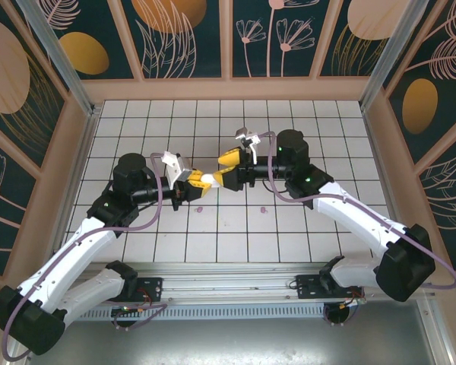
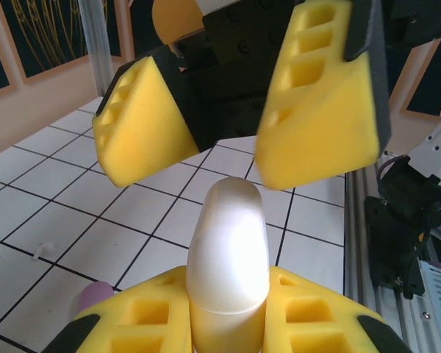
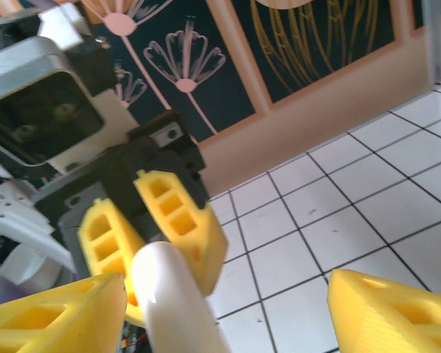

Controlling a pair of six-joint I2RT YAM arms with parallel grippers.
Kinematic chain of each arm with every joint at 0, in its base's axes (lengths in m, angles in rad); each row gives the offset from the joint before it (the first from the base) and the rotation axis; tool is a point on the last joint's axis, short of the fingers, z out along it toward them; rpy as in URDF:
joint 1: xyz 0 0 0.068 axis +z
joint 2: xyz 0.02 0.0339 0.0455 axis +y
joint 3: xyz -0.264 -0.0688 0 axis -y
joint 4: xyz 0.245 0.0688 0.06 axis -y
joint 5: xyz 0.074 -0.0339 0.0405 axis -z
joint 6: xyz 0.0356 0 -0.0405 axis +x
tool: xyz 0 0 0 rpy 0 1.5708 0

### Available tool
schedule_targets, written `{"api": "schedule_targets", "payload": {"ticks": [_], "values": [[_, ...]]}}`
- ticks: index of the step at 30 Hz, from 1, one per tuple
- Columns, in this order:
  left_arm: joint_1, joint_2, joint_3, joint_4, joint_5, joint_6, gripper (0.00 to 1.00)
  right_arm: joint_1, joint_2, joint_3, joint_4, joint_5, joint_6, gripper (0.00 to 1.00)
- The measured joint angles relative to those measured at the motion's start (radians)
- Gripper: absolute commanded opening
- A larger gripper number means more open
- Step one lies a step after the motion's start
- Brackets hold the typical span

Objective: Insert the wireless bluetooth earbuds into the charging case

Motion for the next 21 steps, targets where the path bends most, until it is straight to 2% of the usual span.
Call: {"api": "schedule_targets", "payload": {"ticks": [13, 21], "values": [[0.000, 0.000, -0.001, 0.048, 0.033, -0.053, 0.00, 0.007, 0.050, 0.016, -0.045, -0.083, -0.043, 0.71], [0.007, -0.001, -0.009, 0.049, 0.014, -0.072, 0.00, 0.004, 0.067, 0.048, -0.096, -0.052, -0.069, 0.69]]}}
